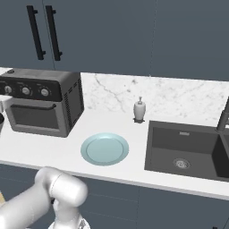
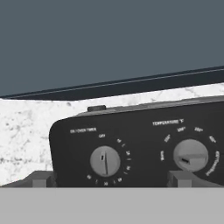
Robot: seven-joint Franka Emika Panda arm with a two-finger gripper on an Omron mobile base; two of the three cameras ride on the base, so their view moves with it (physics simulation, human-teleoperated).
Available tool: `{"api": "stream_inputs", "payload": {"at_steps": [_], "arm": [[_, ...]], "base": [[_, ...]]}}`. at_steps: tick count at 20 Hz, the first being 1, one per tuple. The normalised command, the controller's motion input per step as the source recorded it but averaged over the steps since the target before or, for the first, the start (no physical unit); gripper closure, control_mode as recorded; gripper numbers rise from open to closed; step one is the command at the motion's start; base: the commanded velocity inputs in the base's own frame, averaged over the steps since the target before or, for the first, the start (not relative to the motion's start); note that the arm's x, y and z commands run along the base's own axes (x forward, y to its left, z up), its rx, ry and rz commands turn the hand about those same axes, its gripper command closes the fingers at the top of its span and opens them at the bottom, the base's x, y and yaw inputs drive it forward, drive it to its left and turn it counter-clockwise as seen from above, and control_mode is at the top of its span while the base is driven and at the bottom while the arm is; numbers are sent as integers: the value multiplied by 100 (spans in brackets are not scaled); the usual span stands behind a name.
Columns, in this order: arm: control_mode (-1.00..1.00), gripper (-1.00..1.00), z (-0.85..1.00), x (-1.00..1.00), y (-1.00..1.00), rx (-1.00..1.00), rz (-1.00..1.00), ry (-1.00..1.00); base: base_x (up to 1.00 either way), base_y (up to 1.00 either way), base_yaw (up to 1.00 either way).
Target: Pick up the kebab skewer and baguette bread, and place them inside the toaster oven. Close the toaster oven door and start by setting the timer.
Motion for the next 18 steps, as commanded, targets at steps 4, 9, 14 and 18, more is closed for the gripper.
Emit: {"api": "stream_inputs", "payload": {"at_steps": [4,9,14,18], "arm": [[-100,-100,0,18,10,0,0,-2],[-100,-100,0,21,16,0,0,-1],[-100,-100,0,9,12,0,-4,0],[-100,-100,-4,11,1,0,-6,0]], "base": [[0,0,0],[0,0,0],[0,0,0],[0,0,0]]}}
